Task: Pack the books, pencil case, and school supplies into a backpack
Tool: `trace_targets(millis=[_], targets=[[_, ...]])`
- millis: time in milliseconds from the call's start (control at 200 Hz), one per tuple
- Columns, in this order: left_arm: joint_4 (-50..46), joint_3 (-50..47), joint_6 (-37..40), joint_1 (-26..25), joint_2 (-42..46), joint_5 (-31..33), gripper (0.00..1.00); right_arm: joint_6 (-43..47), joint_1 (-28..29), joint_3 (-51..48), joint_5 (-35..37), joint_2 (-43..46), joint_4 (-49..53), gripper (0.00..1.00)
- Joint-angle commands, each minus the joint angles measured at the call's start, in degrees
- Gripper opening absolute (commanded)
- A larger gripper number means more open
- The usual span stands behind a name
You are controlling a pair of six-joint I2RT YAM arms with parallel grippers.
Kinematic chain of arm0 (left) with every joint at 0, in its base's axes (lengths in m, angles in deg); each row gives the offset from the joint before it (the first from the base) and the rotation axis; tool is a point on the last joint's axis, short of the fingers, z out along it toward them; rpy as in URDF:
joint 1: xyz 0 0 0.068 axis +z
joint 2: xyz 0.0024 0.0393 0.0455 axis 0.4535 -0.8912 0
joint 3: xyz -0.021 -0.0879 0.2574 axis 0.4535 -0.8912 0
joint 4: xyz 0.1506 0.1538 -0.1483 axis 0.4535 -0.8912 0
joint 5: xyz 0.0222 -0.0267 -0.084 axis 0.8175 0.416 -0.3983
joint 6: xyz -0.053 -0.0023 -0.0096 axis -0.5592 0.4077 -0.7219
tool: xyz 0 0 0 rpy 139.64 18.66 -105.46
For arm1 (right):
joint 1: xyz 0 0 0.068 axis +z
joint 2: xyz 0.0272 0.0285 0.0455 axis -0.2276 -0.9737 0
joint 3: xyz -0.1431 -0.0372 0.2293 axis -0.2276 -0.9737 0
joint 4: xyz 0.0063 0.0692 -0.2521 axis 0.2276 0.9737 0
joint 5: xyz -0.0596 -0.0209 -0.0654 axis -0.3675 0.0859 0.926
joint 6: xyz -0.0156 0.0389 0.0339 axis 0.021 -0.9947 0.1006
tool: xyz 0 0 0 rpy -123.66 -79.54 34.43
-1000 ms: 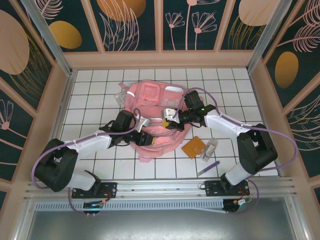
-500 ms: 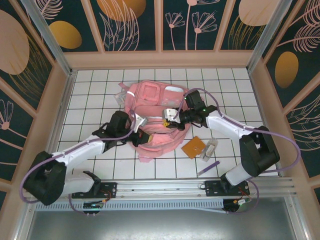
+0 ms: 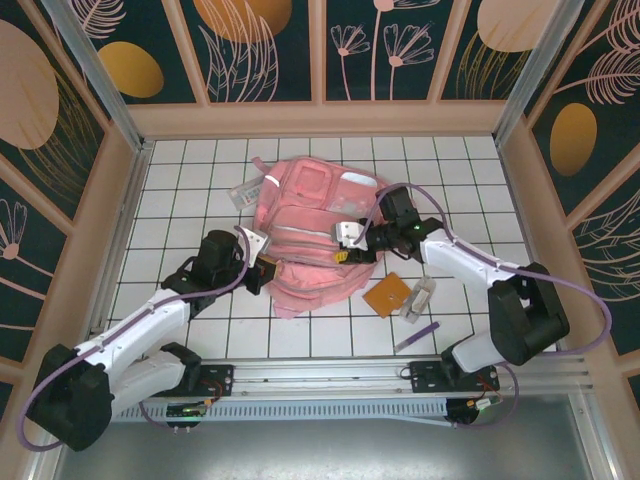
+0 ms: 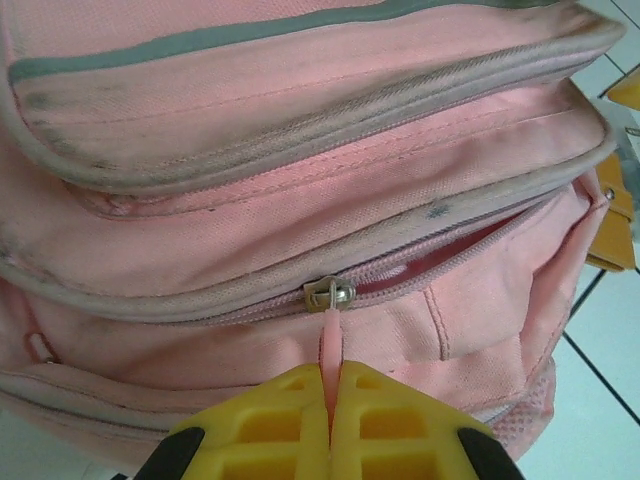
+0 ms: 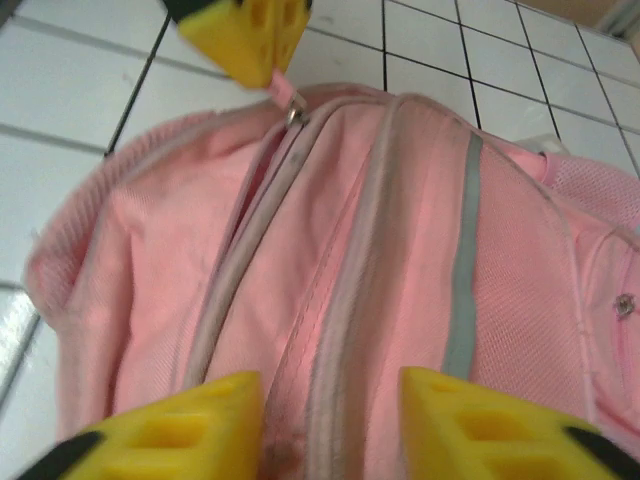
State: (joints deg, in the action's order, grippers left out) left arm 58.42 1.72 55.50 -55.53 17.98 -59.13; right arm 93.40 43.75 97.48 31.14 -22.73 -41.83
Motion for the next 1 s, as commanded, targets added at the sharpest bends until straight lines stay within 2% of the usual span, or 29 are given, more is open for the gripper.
trace_targets(millis=[0,145,310,565,681,731,846,901,996], targets=[[4.10,0.78,2.43,0.31,0.07,-6.43,0.00,-6.05,3.30,0.84,-2.34,0.39,-2.10,0.53],[8.66,0.52,2.35,-0.27,1.45,-9.27,0.00,-10.22,8.13,4.71,4.31,-4.20,-2.19,0.54],[11.14,-0.55,1.25,-2.05,1.11,-9.70,0.00,-16.16,9.76,7.21,13.08,-9.00,-6.28,0.57],[11.53,-2.27,-0.61,-3.50,0.66,-4.12,0.00,-21.63,9.64,10.95,15.74,-13.30,-3.67,0.56],[12.61,-2.89,-1.12,-3.52,0.80,-3.81,0.00,-21.54,9.63,11.25,18.86,-14.43,-2.18,0.57],[12.66,-2.94,-1.43,-3.55,0.84,-2.78,0.00,-20.53,9.69,11.45,19.40,-14.73,-1.03,0.50],[12.33,-2.93,-2.43,-3.52,1.36,0.70,0.00,-16.83,9.72,11.08,16.60,-13.84,0.53,0.13],[12.01,-3.04,-3.41,-3.52,1.95,4.26,0.00,-13.19,9.64,10.88,15.63,-12.81,2.49,0.00],[11.53,-3.50,-6.27,-3.52,3.35,12.84,0.00,-4.65,9.58,9.26,15.55,-9.72,5.97,0.00]])
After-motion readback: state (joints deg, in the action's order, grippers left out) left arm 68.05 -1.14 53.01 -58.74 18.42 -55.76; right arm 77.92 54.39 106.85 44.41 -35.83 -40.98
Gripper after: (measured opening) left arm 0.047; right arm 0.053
